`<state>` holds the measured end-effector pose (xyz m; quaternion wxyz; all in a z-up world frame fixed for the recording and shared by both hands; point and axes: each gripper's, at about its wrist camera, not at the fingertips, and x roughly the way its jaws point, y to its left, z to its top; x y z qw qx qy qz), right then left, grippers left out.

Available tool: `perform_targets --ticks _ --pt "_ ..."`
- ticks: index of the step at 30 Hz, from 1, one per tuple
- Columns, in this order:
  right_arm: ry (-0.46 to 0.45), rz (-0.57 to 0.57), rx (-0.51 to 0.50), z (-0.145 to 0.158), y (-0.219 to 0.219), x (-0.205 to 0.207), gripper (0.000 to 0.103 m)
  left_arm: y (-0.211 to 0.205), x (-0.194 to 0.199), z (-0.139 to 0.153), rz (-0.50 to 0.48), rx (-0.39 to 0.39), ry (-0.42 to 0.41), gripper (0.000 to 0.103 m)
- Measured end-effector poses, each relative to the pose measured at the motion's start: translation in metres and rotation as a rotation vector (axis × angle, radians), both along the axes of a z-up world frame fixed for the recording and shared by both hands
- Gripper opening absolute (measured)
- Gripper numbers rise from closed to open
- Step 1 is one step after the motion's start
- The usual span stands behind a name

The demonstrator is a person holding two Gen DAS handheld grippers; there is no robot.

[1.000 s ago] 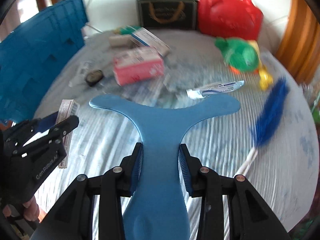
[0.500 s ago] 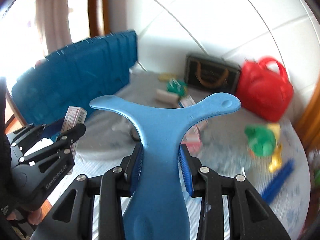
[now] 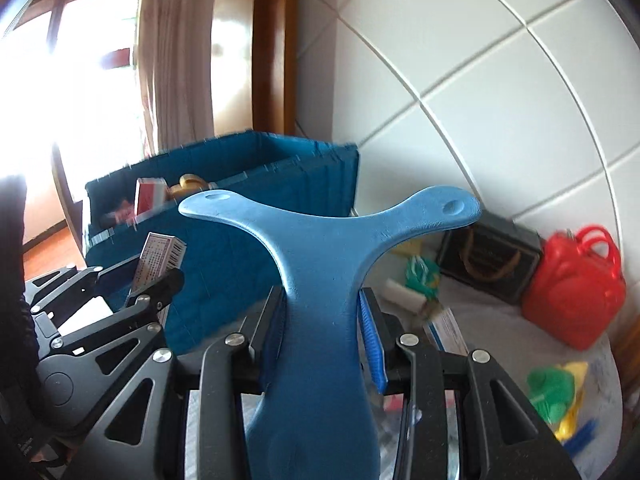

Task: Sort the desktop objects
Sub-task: 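Lift the medicine box and blue toy and carry them over the blue crate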

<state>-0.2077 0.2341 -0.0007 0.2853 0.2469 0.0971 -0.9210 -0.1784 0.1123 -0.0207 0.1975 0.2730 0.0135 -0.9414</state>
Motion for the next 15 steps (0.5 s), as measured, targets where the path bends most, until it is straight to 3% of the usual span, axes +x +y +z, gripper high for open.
perform_targets --ticks 9,15 --pt "0.09 0.071 -0.051 0.057 -0.127 -0.016 0.036 -0.131 -0.001 0.075 0.085 -0.055 0.145 0.03" --pt "0.101 0.112 -0.066 0.083 -0.218 -0.033 0.036 -0.222 -0.02 0.085 0.122 -0.058 0.131 0.03"
